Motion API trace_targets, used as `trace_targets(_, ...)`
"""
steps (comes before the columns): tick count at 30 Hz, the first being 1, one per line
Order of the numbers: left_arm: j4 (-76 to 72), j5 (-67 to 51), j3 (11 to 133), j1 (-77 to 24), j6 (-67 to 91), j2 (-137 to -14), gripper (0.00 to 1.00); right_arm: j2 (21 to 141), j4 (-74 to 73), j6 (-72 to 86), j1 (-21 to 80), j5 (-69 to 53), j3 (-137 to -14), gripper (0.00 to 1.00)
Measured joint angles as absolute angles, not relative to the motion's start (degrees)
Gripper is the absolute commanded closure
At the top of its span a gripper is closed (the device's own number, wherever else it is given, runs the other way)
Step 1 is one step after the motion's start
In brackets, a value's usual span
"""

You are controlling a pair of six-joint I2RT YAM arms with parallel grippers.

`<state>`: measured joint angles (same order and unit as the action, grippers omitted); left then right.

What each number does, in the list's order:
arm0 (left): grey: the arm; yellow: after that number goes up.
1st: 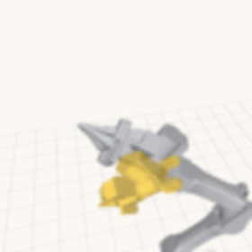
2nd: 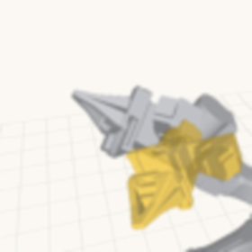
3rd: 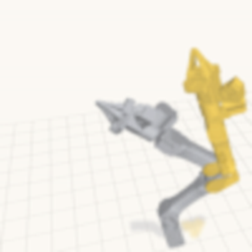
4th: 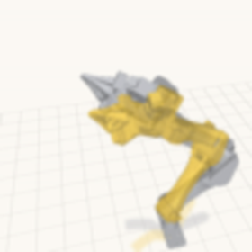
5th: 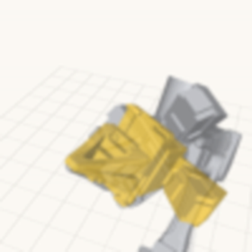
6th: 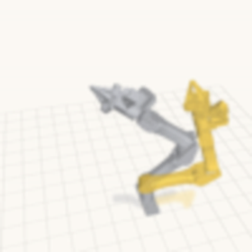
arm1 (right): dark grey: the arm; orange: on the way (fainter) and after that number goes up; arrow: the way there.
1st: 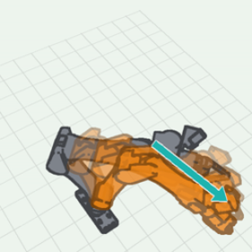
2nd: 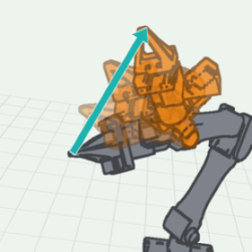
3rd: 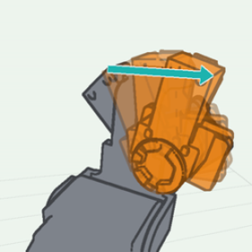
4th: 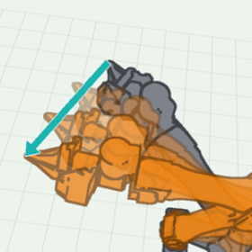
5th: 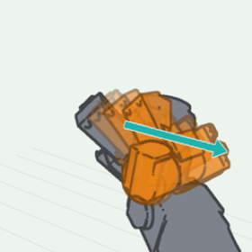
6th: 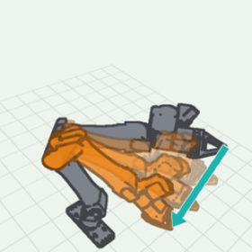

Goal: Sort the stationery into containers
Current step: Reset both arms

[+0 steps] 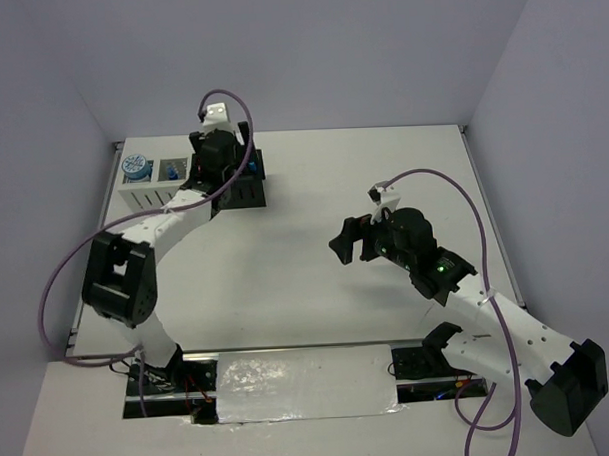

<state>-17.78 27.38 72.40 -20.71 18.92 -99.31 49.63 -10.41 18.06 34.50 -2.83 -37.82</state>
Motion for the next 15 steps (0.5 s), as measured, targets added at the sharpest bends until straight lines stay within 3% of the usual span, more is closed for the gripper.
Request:
trace_targets(8, 6.55, 30.44, 81.82, -20.75, 24.45, -79.11, 0.01, 45.52, -18.17, 16.51, 34.5, 4.23, -41.6, 0.0)
trace_targets(15, 31.46, 35.83, 76.38, -20.75, 29.85, -61.47, 0.01, 38.52, -33.58, 15.97, 34.5, 20.6, -59.51, 0.0)
